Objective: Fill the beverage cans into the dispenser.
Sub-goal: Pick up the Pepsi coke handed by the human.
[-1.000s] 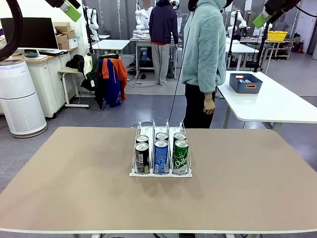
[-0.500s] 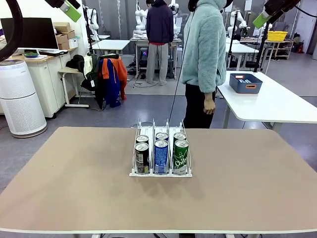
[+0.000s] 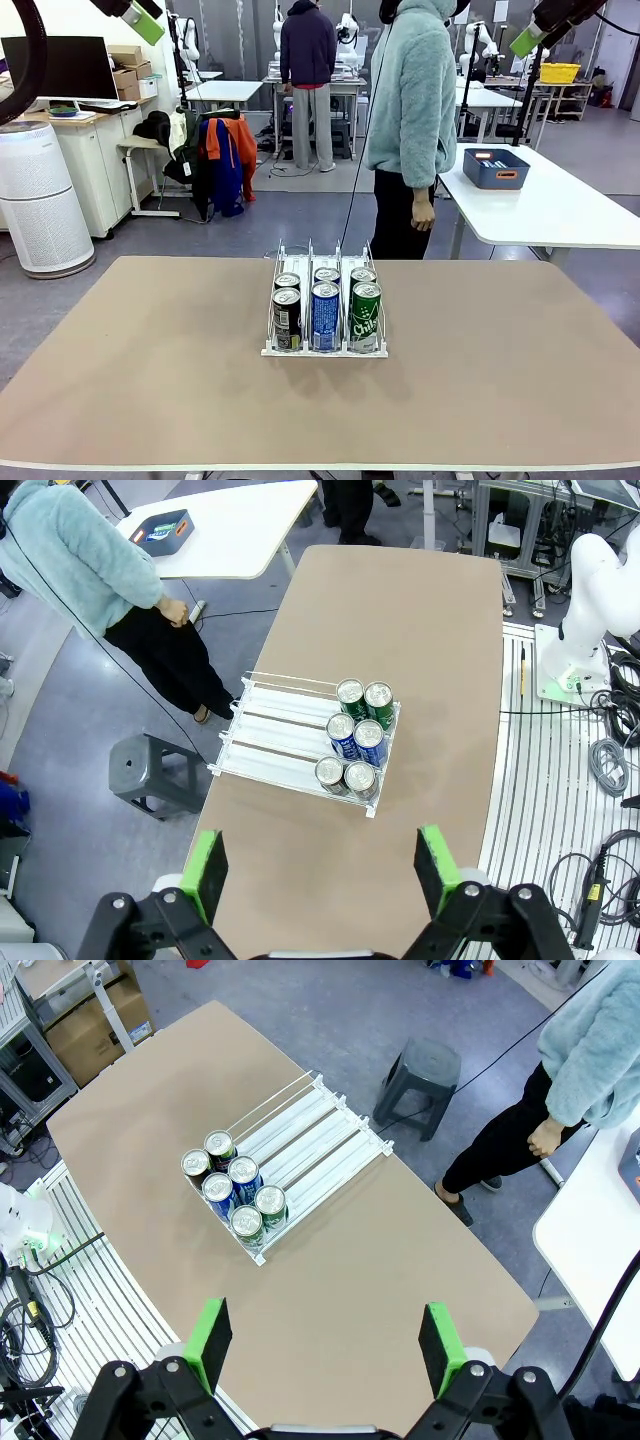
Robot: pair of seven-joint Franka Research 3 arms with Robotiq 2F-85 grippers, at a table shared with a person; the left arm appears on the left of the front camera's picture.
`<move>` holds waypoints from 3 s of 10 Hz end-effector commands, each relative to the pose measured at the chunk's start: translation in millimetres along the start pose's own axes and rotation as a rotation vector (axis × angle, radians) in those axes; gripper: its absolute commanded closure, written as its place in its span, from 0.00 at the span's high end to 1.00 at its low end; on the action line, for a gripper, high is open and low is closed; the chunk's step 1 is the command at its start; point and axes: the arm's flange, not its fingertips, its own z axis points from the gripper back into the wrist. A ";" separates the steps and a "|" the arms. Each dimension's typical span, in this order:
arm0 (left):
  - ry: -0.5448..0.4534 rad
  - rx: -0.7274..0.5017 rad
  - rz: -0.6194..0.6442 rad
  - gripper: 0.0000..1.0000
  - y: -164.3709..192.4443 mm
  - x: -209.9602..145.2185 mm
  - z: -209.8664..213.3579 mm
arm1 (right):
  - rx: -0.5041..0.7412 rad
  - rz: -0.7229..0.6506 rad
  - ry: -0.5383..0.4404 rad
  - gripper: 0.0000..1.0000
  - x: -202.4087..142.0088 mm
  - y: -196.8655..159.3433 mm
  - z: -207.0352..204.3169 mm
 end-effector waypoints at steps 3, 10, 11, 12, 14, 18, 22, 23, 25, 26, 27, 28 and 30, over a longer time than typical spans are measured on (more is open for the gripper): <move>-0.013 -0.012 0.004 1.00 -0.1 -0.6 1.0 | 0.000 -0.009 -0.002 1.00 0.0 0.0 0.6; -0.013 -0.012 0.004 1.00 -0.1 -0.6 1.0 | 0.000 -0.009 -0.002 1.00 0.0 0.0 0.6; -0.013 -0.012 0.004 1.00 -0.1 -0.6 1.0 | 0.000 -0.009 -0.002 1.00 0.0 0.0 0.6; -0.013 -0.012 0.004 1.00 -0.1 -0.6 1.0 | 0.000 -0.009 -0.002 1.00 0.0 0.0 0.6; -0.013 -0.012 0.004 1.00 -0.1 -0.6 1.0 | 0.000 -0.009 -0.002 1.00 0.0 0.0 0.6; -0.013 -0.012 0.004 1.00 -0.1 -0.6 1.0 | 0.000 -0.009 -0.002 1.00 0.0 0.0 0.6; -0.013 -0.012 0.004 1.00 -0.1 -0.6 1.0 | 0.000 -0.009 -0.002 1.00 0.0 0.0 0.6; -0.013 -0.012 0.004 1.00 -0.1 -0.6 1.0 | 0.000 -0.009 -0.002 1.00 0.0 0.0 0.6; -0.013 -0.012 0.004 1.00 -0.1 -0.6 1.0 | 0.000 -0.009 -0.002 1.00 0.0 0.0 0.6; -0.013 -0.012 0.004 1.00 -0.1 -0.6 1.0 | 0.000 -0.009 -0.002 1.00 0.0 0.0 0.6; -0.013 -0.012 0.004 1.00 -0.1 -0.6 1.0 | 0.000 -0.009 -0.002 1.00 0.0 0.0 0.6; -0.013 -0.012 0.004 1.00 -0.1 -0.6 1.0 | 0.000 -0.009 -0.002 1.00 0.0 0.0 0.6; -0.013 -0.012 0.004 1.00 -0.1 -0.6 1.0 | 0.000 -0.009 -0.002 1.00 0.0 0.0 0.6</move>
